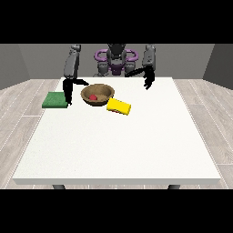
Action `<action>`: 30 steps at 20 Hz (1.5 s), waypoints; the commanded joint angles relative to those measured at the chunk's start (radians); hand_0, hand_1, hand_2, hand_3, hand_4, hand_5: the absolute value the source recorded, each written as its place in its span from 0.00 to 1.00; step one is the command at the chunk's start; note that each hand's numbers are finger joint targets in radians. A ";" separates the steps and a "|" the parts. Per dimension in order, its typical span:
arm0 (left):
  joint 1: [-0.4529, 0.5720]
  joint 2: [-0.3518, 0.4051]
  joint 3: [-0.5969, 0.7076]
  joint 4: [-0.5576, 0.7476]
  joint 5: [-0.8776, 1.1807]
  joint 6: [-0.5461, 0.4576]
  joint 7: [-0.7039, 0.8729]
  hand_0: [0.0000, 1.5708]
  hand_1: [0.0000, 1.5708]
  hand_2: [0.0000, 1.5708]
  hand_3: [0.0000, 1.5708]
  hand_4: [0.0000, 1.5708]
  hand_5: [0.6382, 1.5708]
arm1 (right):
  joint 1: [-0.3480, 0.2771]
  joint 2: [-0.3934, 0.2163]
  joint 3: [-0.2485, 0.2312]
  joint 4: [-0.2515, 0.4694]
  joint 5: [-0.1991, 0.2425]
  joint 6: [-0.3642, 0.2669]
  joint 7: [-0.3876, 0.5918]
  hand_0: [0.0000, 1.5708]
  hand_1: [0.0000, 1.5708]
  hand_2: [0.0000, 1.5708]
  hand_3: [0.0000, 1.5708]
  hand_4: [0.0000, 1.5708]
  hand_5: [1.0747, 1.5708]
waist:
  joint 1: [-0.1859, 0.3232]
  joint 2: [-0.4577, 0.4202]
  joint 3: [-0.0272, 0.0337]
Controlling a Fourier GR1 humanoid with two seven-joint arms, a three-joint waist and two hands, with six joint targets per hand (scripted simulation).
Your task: Pick the cup and pour the ball into the bowl, then pick the bowl and place it on the pad
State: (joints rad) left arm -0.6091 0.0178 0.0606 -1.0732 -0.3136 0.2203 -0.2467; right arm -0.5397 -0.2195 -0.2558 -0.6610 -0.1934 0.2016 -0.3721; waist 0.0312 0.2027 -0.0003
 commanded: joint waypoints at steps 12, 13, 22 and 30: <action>-0.073 0.011 -0.050 -0.131 0.024 -0.096 0.096 0.00 0.00 0.00 0.00 0.00 0.99 | 0.027 0.075 -0.052 0.076 -0.036 -0.049 -0.131 0.00 0.00 0.00 0.00 0.13 0.91 | 0.139 0.085 0.0017; -0.019 0.017 -0.070 -0.136 -0.002 -0.086 0.069 0.00 0.00 0.00 0.00 0.00 0.99 | 0.027 0.036 -0.075 0.076 -0.061 -0.025 -0.081 0.00 0.00 0.00 0.00 0.14 0.92 | 0.152 0.050 0.0013; 0.018 0.038 -0.022 -0.093 0.038 -0.105 0.049 0.00 0.00 0.00 0.00 0.00 0.99 | -0.058 0.150 -0.020 0.062 -0.049 -0.148 0.013 0.00 0.00 0.00 0.00 0.24 0.96 | 0.091 -0.026 0.0003; -0.007 0.040 -0.048 -0.171 0.032 -0.127 0.087 0.00 0.00 0.00 0.00 0.00 1.00 | 0.002 0.095 0.004 0.180 0.032 -0.271 0.065 1.00 1.00 1.00 1.00 0.67 0.96 | 0.150 0.034 0.0004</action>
State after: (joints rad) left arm -0.5825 0.0581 0.0166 -1.2246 -0.2788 0.0959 -0.1789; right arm -0.5692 -0.1451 -0.2847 -0.5648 -0.2112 0.0101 -0.3803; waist 0.1586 0.1924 -0.0204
